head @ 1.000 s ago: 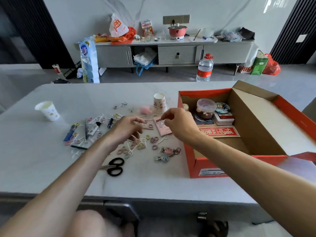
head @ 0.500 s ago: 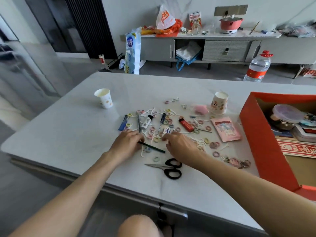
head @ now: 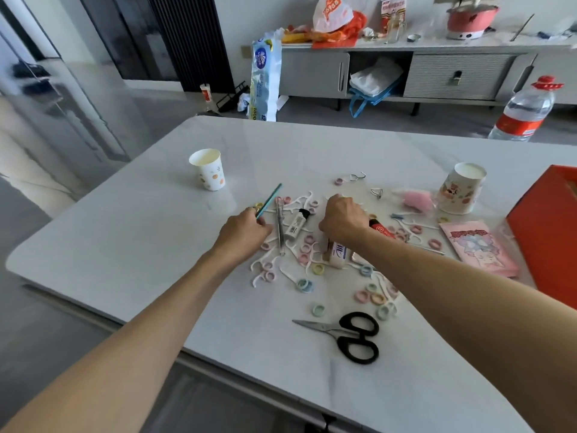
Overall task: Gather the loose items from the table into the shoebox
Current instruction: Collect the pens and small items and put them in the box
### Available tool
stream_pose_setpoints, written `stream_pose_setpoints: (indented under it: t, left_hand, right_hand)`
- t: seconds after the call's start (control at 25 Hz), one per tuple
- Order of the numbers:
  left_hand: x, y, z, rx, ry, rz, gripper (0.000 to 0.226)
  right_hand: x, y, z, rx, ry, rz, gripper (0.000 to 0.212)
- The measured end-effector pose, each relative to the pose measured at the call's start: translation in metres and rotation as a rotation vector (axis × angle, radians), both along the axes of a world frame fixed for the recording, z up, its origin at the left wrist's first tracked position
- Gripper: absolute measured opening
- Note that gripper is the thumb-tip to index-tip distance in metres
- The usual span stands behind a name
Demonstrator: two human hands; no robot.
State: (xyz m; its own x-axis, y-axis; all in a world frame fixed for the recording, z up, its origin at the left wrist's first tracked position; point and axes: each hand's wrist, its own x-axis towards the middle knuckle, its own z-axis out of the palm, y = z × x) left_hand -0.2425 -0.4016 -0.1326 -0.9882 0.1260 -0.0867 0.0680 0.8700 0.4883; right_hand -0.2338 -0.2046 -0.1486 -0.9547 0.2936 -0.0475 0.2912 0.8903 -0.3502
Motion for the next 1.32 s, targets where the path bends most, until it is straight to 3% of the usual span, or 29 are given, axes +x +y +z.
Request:
stream_pose_setpoints:
  t: [0.2,0.32,0.44,0.56,0.68,0.76,0.92,1.08,1.16,1.32]
  left_hand:
    - [-0.018,0.048,-0.013,-0.183,-0.038,0.038,0.025]
    - [-0.016,0.054,-0.015,-0.208,-0.032,0.088,0.040]
    - [-0.004,0.051,0.007,-0.146,0.037,0.153,0.041]
    - [0.021,0.048,0.046,0.168,0.037,0.103,0.035]
    - [0.070,0.066,0.088,0.635,-0.213,-0.089,0.017]
    - [0.105,0.089,0.108,0.712,-0.359,-0.235,0.012]
    - [0.157,0.149,0.130,0.656,-0.472,-0.434,0.011]
    - [0.200,0.222,0.138,0.607,-0.561,-0.639,0.005]
    - [0.216,0.259,0.140,0.478,-0.477,-0.734,0.008]
    - [0.239,0.328,0.139,0.158,-0.086,-0.825,0.011]
  right_hand:
    - [0.027,0.013,0.026,-0.883,-0.013,-0.187,0.023]
    - [0.055,0.022,0.043,-1.196,-0.086,-0.190,0.013]
    - [0.082,0.030,0.058,-1.345,-0.151,-0.205,0.010]
    - [0.108,0.038,0.075,-1.437,-0.171,-0.201,0.015]
    - [0.143,0.050,0.097,-1.615,-0.149,-0.231,0.030]
    - [0.172,0.064,0.113,-1.574,-0.056,-0.251,0.029]
    - [0.226,0.124,0.141,-1.325,0.251,-0.337,0.012]
    - [0.286,0.195,0.155,-1.436,0.331,-0.372,0.023]
    - [0.310,0.221,0.150,-1.371,0.349,-0.353,0.028]
    - [0.331,0.261,0.138,-1.360,0.464,-0.489,0.025]
